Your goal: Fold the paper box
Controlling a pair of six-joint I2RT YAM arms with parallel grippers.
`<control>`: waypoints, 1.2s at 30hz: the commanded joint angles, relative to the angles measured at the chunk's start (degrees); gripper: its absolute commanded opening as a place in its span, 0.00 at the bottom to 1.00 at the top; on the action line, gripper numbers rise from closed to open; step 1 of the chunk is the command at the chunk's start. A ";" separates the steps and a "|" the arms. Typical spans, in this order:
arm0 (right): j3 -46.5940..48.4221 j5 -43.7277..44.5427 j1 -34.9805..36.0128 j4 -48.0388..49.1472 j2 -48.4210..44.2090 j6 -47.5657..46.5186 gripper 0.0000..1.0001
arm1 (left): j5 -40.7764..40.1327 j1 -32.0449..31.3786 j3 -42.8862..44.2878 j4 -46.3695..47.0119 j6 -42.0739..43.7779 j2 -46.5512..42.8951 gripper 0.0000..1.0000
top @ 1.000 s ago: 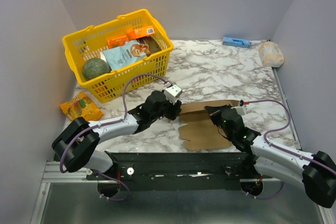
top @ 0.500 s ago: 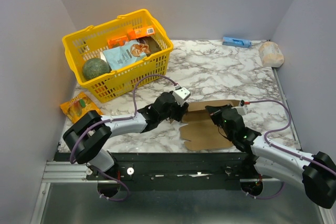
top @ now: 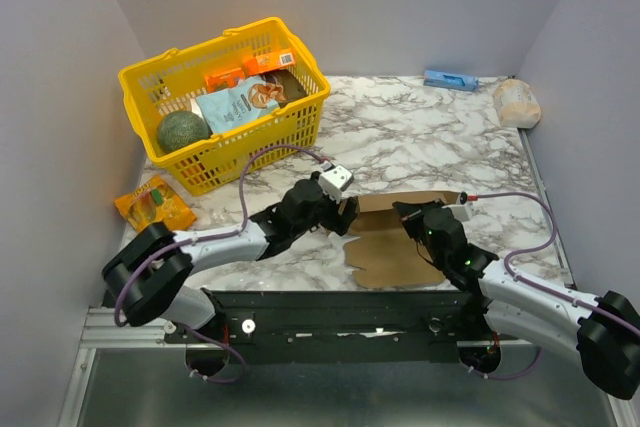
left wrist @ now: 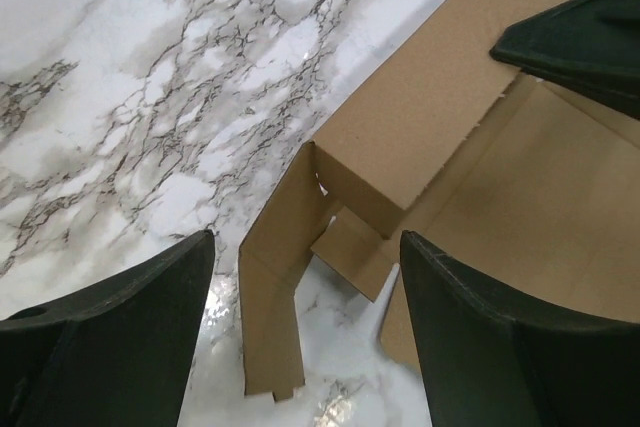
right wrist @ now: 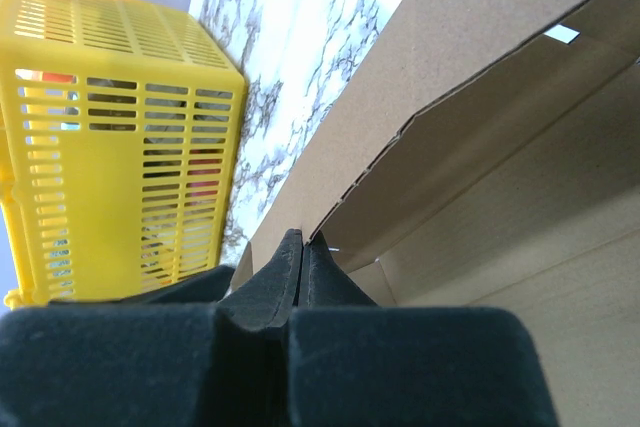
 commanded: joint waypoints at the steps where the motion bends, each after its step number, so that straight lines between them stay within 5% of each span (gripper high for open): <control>1: -1.80 2.32 0.08 -4.62 0.22 -2.08 0.01 | 4.63 1.61 -5.37 -0.97 1.32 -12.08 0.88; 6: -1.63 2.05 0.16 -4.88 -0.31 -2.08 0.01 | 1.51 5.90 -11.80 -0.18 -3.33 -18.09 0.91; 16: -1.45 1.97 0.08 -4.80 -0.40 -2.34 0.01 | -15.46 8.73 -9.17 -4.76 -12.64 -9.22 0.89; 26: -1.45 2.05 -0.01 -4.97 -0.31 -2.43 0.01 | -3.17 5.04 -6.62 6.05 -8.97 2.56 0.84; 36: -1.45 1.97 0.08 -4.97 0.04 -1.99 0.01 | -2.46 -1.11 -6.18 9.84 -6.86 2.39 0.84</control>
